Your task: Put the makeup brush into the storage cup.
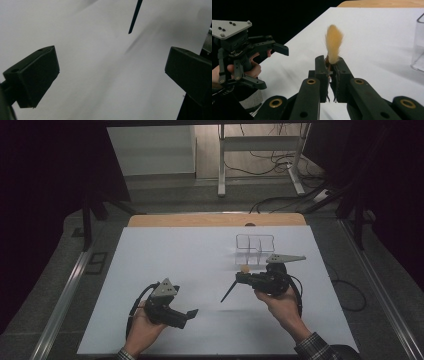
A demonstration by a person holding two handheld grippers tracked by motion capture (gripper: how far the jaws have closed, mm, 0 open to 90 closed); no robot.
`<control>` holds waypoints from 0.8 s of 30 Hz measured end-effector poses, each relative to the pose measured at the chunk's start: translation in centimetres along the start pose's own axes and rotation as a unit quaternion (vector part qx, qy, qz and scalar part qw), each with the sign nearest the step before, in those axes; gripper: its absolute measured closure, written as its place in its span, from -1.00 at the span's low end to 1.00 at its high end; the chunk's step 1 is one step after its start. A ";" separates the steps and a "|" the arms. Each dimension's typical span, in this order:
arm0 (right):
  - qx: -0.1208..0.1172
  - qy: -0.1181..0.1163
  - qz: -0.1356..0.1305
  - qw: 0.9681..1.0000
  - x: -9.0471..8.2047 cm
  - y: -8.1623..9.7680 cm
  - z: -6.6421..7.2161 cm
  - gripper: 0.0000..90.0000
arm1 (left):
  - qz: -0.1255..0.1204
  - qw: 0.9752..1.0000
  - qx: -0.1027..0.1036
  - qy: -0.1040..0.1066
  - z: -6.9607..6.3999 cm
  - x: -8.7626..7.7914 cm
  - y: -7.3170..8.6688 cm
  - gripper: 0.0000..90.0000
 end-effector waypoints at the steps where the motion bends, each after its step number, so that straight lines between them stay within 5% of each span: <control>1: -0.001 0.002 -0.002 1.000 -0.1 0.0 -0.1 0.86 | 0.000 1.000 -0.002 -0.001 0.1 0.0 0.1 -1.00; 24: 0.003 0.037 -0.022 0.999 -2.5 -0.6 -2.3 0.86 | -0.006 0.999 -0.031 -0.022 1.7 -1.5 1.8 -1.00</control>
Point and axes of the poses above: each handheld gripper's, and its own axes: x roughly forward along the jaws, y roughly out of its underside, z roughly to its left, the point moved 10 cm from there along x, roughly forward along the jaws, and after that the axes turned 11 degrees about z, right-handed, at the moved point
